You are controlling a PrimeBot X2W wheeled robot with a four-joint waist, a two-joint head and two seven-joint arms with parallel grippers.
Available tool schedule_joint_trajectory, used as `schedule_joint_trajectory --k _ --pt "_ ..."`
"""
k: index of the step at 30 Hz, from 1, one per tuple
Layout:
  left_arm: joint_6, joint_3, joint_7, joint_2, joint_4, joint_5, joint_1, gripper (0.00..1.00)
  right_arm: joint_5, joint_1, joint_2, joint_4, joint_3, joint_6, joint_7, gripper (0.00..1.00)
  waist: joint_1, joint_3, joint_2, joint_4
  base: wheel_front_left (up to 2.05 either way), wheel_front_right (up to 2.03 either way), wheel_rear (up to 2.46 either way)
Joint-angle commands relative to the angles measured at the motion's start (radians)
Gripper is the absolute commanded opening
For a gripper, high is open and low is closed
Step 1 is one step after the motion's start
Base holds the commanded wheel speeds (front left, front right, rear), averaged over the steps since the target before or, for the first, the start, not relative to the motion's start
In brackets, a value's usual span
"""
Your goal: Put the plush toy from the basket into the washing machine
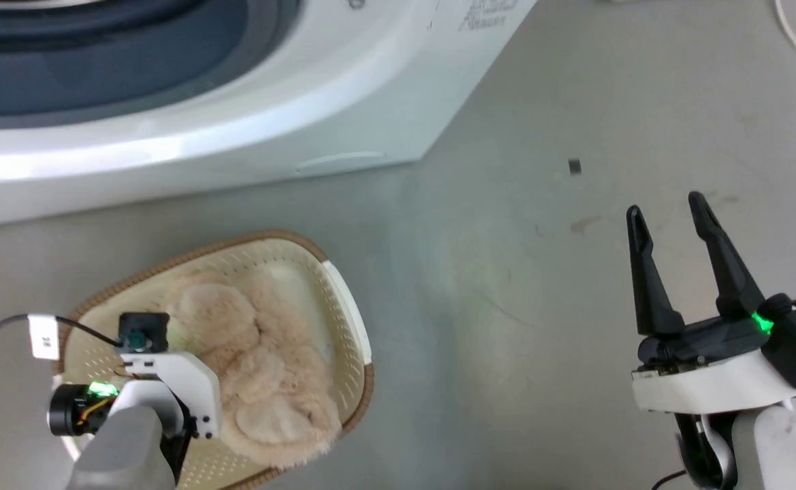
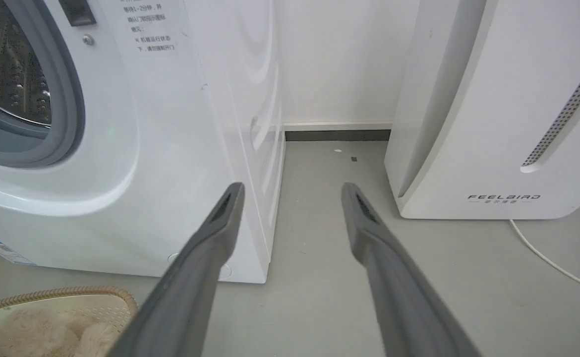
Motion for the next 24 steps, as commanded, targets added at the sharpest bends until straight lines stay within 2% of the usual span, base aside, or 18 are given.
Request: schedule_joint_trajectory --k 1,5,16,24 --pt "-0.006 -0.004 -0.008 -0.001 -0.012 0.001 0.014 0.0 0.0 0.014 0.0 0.004 -0.002 -0.001 -0.005 1.0 0.0 -0.047 0.0 0.019 0.0 0.0 0.0" --pt "-0.002 -0.014 -0.013 -0.008 -0.086 0.012 0.062 0.0 -0.005 0.036 0.0 0.015 -0.008 -0.001 -0.005 1.0 0.0 -0.108 0.0 0.039 0.0 0.0 0.0" --pt "0.033 0.019 -0.014 -0.025 -0.486 0.047 0.288 0.0 -0.02 0.104 0.0 0.045 -0.044 -0.001 -0.005 1.0 0.0 -0.276 0.0 0.099 0.0 0.0 0.0" --pt "0.057 0.069 -0.014 -0.068 -0.772 0.08 0.427 0.0 -0.029 0.163 0.0 0.05 -0.062 -0.001 -0.005 1.0 0.0 -0.368 0.0 0.142 0.0 0.0 0.0"
